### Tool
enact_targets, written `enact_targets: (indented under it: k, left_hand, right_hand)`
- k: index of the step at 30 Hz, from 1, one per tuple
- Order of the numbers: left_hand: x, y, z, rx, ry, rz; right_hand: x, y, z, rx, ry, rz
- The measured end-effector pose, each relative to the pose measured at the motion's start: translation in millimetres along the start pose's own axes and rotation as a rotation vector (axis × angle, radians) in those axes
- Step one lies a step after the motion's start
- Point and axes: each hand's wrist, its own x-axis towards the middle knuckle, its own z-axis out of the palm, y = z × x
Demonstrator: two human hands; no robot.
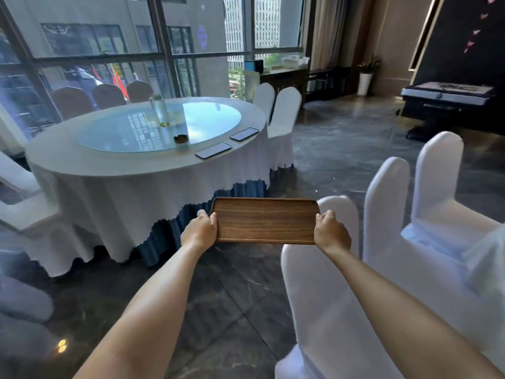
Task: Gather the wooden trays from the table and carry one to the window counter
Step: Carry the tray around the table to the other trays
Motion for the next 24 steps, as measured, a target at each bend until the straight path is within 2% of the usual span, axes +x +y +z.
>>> enact_targets:
  k: [6, 12, 24]
  left_hand:
    - [95, -39, -22, -0.017, 0.033, -0.039]
    - [205, -66, -6, -0.022, 0.034, -0.094]
    - [461, -58, 17, 0.025, 0.006, -0.188]
  right_hand:
    - [63, -77, 63, 0.005, -0.034, -0.069]
    - [158, -133, 140, 0.007, -0.043, -0.124]
    - [390, -241, 253, -0.004, -0.099, -0.168]
